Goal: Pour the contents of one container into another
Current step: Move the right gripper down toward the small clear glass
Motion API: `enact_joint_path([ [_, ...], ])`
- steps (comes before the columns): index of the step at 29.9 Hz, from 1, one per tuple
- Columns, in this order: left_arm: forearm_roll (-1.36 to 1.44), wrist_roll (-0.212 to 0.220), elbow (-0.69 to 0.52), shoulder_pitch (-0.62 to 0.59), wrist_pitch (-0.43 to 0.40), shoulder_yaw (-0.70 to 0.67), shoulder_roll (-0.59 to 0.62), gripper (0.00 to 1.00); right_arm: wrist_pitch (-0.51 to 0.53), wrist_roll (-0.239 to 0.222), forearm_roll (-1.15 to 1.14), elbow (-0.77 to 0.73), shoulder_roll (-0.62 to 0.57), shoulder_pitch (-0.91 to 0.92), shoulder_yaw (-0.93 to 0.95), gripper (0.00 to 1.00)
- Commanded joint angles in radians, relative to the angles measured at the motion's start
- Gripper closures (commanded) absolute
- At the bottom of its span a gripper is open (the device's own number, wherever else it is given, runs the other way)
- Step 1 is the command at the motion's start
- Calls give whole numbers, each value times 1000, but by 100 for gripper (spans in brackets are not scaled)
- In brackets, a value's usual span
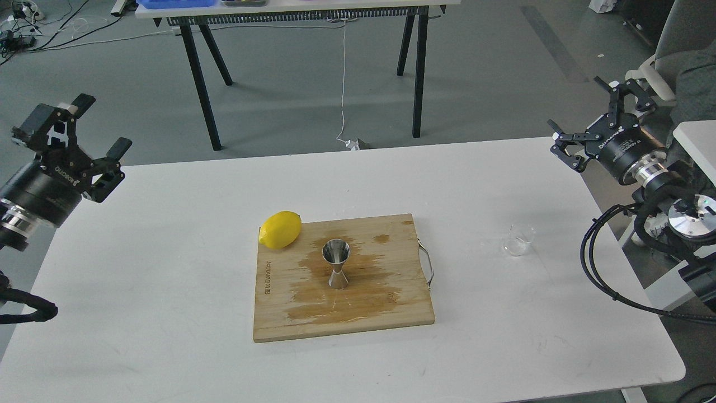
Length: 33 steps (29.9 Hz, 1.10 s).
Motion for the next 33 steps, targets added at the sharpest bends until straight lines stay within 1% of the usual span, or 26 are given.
enact_joint_path([
  [1,0,0,-1,0,0,3,-12,2,0,0,1,0,0,-7,1,1],
  [6,0,0,-1,0,0,8,-22,2,0,0,4,0,0,-8,1,1],
  [9,0,0,-1,3,0,11,-23,2,0,-8,13,17,-2,-17,6,1],
  [10,1,0,-1,6,0,11,-23,2,0,-8,31,36,-2,-26,15,1],
  [12,1,0,-1,12,0,14,-25,2,0,-9,141,60,-6,-56,73,1],
  [14,1,0,-1,16,0,14,-26,2,0,-9,314,79,-9,-111,136,1],
  [17,1,0,-1,28,0,16,-38,2,0,-6,470,118,-42,-180,205,1],
  [23,6,0,0,48,0,16,-67,2,0,-9,514,261,-49,-410,384,1],
  [24,7,0,2,48,0,16,-72,2,-31,-12,520,292,-51,-442,406,1],
  [28,7,0,5,54,0,16,-83,2,-264,-23,582,416,-62,-588,493,1],
  [30,7,0,5,54,0,16,-83,2,-376,-52,591,457,-68,-625,500,2],
  [33,9,0,5,55,0,16,-84,2,-517,-98,591,476,-68,-648,487,2],
])
